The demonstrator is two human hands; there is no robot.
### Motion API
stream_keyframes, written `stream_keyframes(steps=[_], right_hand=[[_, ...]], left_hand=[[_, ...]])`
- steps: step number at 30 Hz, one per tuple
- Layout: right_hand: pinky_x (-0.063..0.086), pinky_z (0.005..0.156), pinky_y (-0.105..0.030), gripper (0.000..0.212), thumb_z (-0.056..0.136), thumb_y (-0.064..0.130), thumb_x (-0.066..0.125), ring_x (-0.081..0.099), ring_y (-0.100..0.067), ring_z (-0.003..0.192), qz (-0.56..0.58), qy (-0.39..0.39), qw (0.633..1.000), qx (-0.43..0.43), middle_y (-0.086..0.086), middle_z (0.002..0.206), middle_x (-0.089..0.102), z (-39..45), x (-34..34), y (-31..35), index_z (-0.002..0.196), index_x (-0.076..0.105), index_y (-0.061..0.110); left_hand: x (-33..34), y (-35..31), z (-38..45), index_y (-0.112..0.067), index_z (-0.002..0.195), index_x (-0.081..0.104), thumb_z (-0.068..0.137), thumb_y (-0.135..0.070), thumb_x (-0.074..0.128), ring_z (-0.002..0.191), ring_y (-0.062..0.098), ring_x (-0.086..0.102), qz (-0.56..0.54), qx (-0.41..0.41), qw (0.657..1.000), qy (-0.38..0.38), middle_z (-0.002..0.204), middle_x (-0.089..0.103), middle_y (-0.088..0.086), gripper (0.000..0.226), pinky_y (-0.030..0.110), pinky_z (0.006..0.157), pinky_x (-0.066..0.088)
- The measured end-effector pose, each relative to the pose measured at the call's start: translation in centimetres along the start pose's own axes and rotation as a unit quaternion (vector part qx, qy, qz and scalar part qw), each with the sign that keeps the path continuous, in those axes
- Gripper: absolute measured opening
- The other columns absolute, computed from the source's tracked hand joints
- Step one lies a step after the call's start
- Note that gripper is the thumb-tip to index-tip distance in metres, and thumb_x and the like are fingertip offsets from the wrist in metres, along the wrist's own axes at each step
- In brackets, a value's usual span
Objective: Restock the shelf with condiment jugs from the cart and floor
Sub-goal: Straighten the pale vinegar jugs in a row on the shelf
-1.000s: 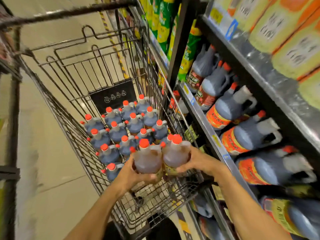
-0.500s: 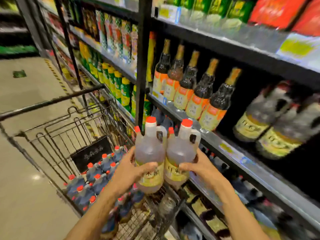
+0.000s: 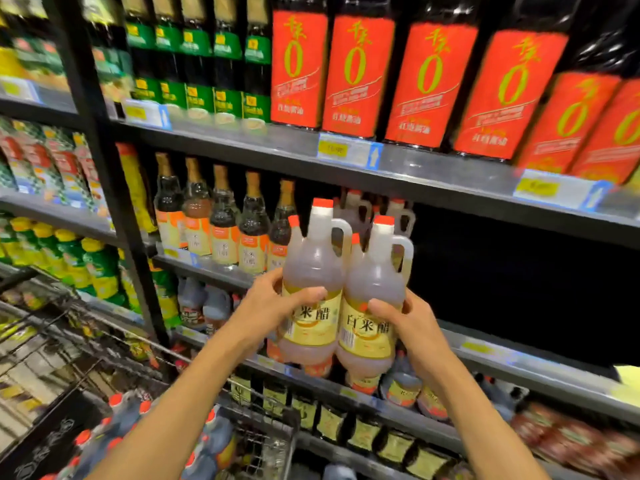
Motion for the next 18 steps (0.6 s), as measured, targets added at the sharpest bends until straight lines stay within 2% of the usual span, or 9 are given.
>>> stream_keyframes(steps=[3,7,10,13,18], right_hand=[[0.059,0.083,-0.037,0.047,0.075,0.039,0.075,0.075,-0.018,0.097,0.008,-0.035,0.999,0.022,-0.002,0.108,0.077,-0.2,-1.7,0.8,0.116,0.069,0.019],[0.059,0.083,-0.037,0.047,0.074,0.042,0.074,0.076,-0.021,0.095,0.012,-0.051,0.998,0.043,-0.004,0.102,0.079,-0.1,-2.4,0.7,0.111,0.072,0.013],[0.058,0.079,-0.031,0.040,0.080,0.040,0.075,0.076,-0.017,0.094,0.010,-0.059,0.997,0.055,-0.001,0.101,0.079,0.3,-2.4,0.2,0.111,0.072,0.015],[0.058,0.076,-0.029,0.038,0.084,0.039,0.075,0.076,-0.016,0.094,0.008,-0.071,0.996,0.061,0.000,0.101,0.079,1.2,-2.4,-0.3,0.112,0.071,0.014],[0.058,0.075,-0.029,0.039,0.086,0.043,0.073,0.076,-0.016,0.092,-0.010,-0.075,0.995,0.065,-0.002,0.099,0.079,3.7,-2.9,0.1,0.108,0.073,0.011]], left_hand=[[1.9,-0.3,1.7,-0.024,0.108,0.069,0.075,-0.040,0.081,0.094,0.009,0.074,-0.028,-0.018,0.999,0.030,0.096,0.078,-0.010,0.040,0.020,0.072,0.054],[3.3,0.6,3.0,-0.016,0.111,0.072,0.073,-0.049,0.083,0.098,0.022,0.075,-0.060,-0.071,0.993,0.069,0.103,0.078,0.004,0.052,0.040,0.085,0.057],[3.5,0.8,3.8,-0.014,0.111,0.072,0.081,-0.041,0.074,0.095,0.022,0.076,-0.059,-0.089,0.991,0.084,0.102,0.078,0.006,0.041,0.037,0.079,0.056],[3.4,0.7,5.3,-0.019,0.107,0.072,0.081,-0.043,0.074,0.096,0.019,0.075,-0.043,-0.081,0.992,0.092,0.100,0.079,0.001,0.036,0.037,0.081,0.055],[3.1,0.3,8.6,-0.015,0.109,0.073,0.069,-0.054,0.075,0.095,0.024,0.076,-0.036,-0.087,0.991,0.092,0.101,0.079,0.005,0.056,0.043,0.084,0.058]])
Point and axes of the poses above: each hand's wrist, its own z-axis towards the middle knuckle, its own x-axis out of the palm, y = z × x, the point moved 5 cm from there along z, towards the middle knuckle
